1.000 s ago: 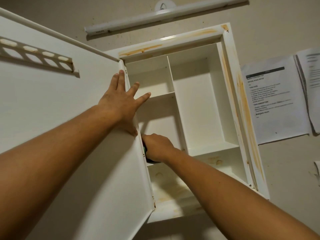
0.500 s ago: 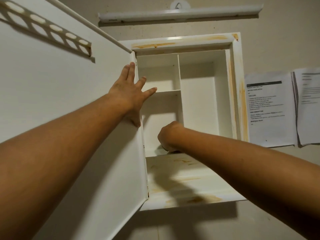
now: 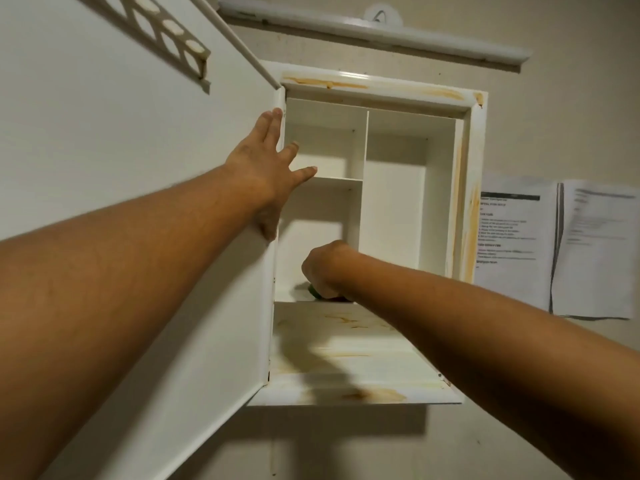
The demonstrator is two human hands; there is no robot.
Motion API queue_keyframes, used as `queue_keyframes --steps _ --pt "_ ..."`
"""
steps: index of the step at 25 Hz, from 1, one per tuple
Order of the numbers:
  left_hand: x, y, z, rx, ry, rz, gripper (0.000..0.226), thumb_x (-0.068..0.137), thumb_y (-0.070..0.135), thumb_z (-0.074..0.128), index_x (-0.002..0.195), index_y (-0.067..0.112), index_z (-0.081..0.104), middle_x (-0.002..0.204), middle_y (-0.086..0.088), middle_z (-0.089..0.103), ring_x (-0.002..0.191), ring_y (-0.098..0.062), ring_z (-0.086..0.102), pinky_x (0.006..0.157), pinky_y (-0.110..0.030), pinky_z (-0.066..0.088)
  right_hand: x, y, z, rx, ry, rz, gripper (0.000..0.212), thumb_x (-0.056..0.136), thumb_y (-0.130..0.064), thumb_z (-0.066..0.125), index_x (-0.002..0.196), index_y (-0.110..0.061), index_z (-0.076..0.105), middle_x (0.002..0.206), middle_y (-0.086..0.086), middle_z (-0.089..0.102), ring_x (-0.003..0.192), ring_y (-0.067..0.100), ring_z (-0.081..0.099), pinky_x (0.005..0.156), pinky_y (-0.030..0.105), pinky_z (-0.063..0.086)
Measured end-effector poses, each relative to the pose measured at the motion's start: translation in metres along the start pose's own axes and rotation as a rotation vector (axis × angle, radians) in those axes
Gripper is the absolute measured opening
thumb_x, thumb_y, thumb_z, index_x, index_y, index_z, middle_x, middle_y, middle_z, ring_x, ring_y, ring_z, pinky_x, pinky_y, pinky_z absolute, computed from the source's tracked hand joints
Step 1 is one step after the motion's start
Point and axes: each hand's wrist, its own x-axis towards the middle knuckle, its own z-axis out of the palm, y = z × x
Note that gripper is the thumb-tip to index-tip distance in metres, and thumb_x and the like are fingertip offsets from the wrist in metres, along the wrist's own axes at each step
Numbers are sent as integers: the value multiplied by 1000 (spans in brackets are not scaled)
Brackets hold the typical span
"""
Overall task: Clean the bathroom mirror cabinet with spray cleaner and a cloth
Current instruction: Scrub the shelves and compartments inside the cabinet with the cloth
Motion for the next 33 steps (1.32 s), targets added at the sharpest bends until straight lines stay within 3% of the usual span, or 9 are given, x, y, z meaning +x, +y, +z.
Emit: queue_keyframes --steps 10,14,17,21,24,26,28,30,33 --pt "-5 -4 -6 -39 -69 25 131 70 83 68 162 37 -12 172 -14 -2 148 -59 -16 119 -67 -13 7 -7 15 62 142 92 10 91 -6 56 91 -14 61 92 2 64 78 25 62 63 35 42" --pt "-8 -4 -11 -61 -93 18 118 81 71 68 162 38 -11 172 -12 0 148 -59 -16 119 -68 -14 3 5 0 135 -96 28 8 92 -9 61 99 -10 65 98 7 66 79 24 61 59 32 45" --pt "-6 -3 -14 -80 -116 20 108 87 61 68 162 38 -6 172 -12 4 148 -59 -17 118 -68 -15 5 33 -39 358 -158 -32 28 89 -11 68 117 -15 65 112 7 66 96 25 63 81 36 56" --pt "-7 -8 -23 -118 -161 39 106 84 57 75 164 37 7 170 -12 14 150 -57 -14 121 -66 -11 -7 38 -50 -267 398 -82 26 99 -29 60 122 -24 70 122 1 68 117 27 59 100 43 48" --pt "-7 -9 -24 -120 -160 33 103 89 50 72 164 35 4 171 -13 12 151 -56 -14 122 -64 -10 -18 12 -6 -344 198 38 22 103 -26 50 108 -15 69 120 7 69 116 31 59 110 46 35" --pt "-7 -11 -22 -118 -143 26 99 93 50 67 164 34 1 171 -14 12 151 -55 -14 123 -63 -9 -26 -6 14 -286 59 -55 15 101 -16 50 88 -21 57 111 7 71 105 30 64 110 45 35" --pt "-8 -11 -21 -123 -134 42 100 92 51 68 164 36 1 170 -12 14 151 -55 -13 123 -63 -10 -28 7 5 -277 6 -163 7 101 -19 53 102 -21 60 114 7 69 106 29 66 98 40 43" --pt "-7 -8 -22 -117 -135 30 102 90 52 71 164 37 2 170 -12 14 151 -55 -13 122 -64 -10 -18 36 -17 -362 34 -125 25 104 -26 52 123 -17 65 123 8 67 115 29 63 95 37 45" --pt "-5 -7 -20 -106 -152 35 101 89 51 73 164 36 6 170 -12 17 151 -56 -13 122 -64 -10 1 62 -36 -545 230 69 27 102 -22 52 118 -11 71 120 9 70 115 30 61 100 37 40"
